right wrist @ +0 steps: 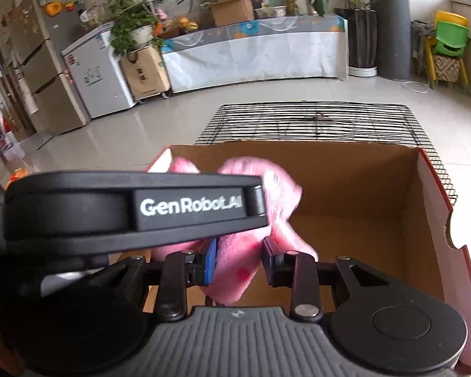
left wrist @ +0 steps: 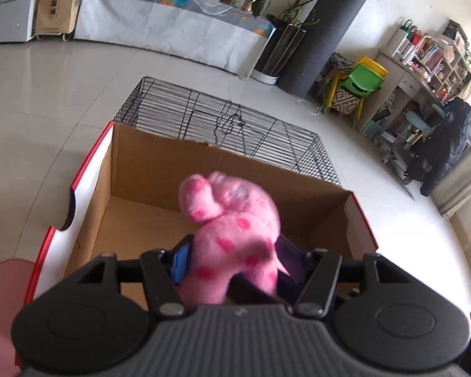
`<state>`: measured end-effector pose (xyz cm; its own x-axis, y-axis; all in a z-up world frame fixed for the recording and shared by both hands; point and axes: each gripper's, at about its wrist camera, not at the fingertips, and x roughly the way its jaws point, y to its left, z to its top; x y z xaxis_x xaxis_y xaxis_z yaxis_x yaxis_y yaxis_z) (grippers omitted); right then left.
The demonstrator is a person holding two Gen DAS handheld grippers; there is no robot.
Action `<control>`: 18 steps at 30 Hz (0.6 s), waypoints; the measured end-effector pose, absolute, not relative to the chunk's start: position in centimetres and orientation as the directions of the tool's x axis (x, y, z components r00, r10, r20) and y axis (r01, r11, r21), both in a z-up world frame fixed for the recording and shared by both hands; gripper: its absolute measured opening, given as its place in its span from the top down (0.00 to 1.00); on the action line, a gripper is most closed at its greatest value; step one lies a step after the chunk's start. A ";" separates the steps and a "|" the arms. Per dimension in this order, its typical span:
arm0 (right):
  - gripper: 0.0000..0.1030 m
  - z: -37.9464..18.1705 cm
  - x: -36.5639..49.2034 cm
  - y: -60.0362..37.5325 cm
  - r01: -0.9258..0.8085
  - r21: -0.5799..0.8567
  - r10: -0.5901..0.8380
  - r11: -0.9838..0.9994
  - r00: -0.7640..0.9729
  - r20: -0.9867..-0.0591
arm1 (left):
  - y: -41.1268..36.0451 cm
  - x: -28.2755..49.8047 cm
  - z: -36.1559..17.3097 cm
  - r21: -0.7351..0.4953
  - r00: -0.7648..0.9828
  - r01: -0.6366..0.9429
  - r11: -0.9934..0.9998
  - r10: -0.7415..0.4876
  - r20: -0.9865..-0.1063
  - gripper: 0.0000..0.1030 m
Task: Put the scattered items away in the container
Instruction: 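Lower the bunny into the box and open the right gripper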
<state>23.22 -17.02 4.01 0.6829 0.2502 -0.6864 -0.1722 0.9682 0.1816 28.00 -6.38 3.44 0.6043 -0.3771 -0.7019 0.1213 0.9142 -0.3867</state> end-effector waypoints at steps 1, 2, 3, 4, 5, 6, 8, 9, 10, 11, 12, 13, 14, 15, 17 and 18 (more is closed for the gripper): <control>0.66 4.0 23.3 -17.1 -0.164 0.174 0.239 0.971 0.684 -0.689 | -6.4 28.1 3.3 -0.384 0.601 0.115 0.916 -0.372 -0.708 0.44; 0.66 4.0 23.3 -17.1 -0.164 0.171 0.237 0.972 0.684 -0.690 | -6.3 28.2 3.2 -0.384 0.597 0.109 0.917 -0.369 -0.713 0.42; 0.66 4.0 23.3 -17.1 -0.166 0.172 0.239 0.971 0.684 -0.689 | -6.2 28.2 3.1 -0.384 0.595 0.103 0.918 -0.366 -0.715 0.41; 0.66 4.0 23.4 -17.2 -0.166 0.173 0.239 0.971 0.684 -0.689 | -6.2 28.2 3.1 -0.382 0.595 0.100 0.919 -0.363 -0.717 0.41; 0.66 4.0 23.4 -17.1 -0.164 0.172 0.238 0.971 0.684 -0.690 | -6.1 28.2 3.2 -0.381 0.597 0.097 0.920 -0.360 -0.717 0.41; 0.66 4.1 23.4 -17.1 -0.163 0.172 0.237 0.972 0.684 -0.690 | -6.1 28.2 3.3 -0.381 0.599 0.094 0.920 -0.358 -0.716 0.41; 0.66 4.2 23.4 -17.2 -0.167 0.170 0.238 0.971 0.685 -0.688 | -6.0 28.1 3.5 -0.383 0.601 0.089 0.920 -0.356 -0.715 0.38; 0.66 4.3 23.4 -17.2 -0.168 0.168 0.238 0.971 0.686 -0.687 | -5.9 28.0 3.6 -0.381 0.604 0.087 0.920 -0.353 -0.714 0.35; 0.66 4.3 23.4 -17.2 -0.168 0.168 0.238 0.971 0.687 -0.687 | -5.9 28.0 3.7 -0.377 0.607 0.088 0.922 -0.349 -0.714 0.34; 0.66 4.3 23.4 -17.3 -0.168 0.168 0.237 0.971 0.687 -0.687 | -5.9 27.9 3.8 -0.375 0.608 0.088 0.923 -0.348 -0.714 0.34; 0.66 4.3 23.4 -17.2 -0.166 0.169 0.236 0.972 0.687 -0.687 | -5.8 27.9 3.8 -0.377 0.607 0.086 0.922 -0.349 -0.714 0.34; 0.66 4.4 23.5 -17.2 -0.164 0.170 0.236 0.972 0.688 -0.687 | -5.7 27.9 3.9 -0.380 0.606 0.085 0.921 -0.350 -0.715 0.34; 0.66 4.5 23.5 -17.2 -0.163 0.171 0.236 0.972 0.688 -0.686 | -5.7 27.9 4.0 -0.383 0.604 0.084 0.920 -0.352 -0.715 0.34; 0.66 4.6 23.5 -17.2 -0.164 0.171 0.237 0.971 0.689 -0.685 | -5.7 27.8 4.2 -0.382 0.602 0.087 0.920 -0.354 -0.715 0.34; 0.65 4.9 23.4 -17.1 -0.169 0.172 0.242 0.970 0.692 -0.680 | -5.8 27.5 4.7 -0.369 0.602 0.103 0.924 -0.353 -0.716 0.32; 0.64 5.1 23.3 -17.1 -0.170 0.172 0.242 0.970 0.695 -0.677 | -5.8 27.3 5.1 -0.361 0.606 0.110 0.926 -0.350 -0.714 0.27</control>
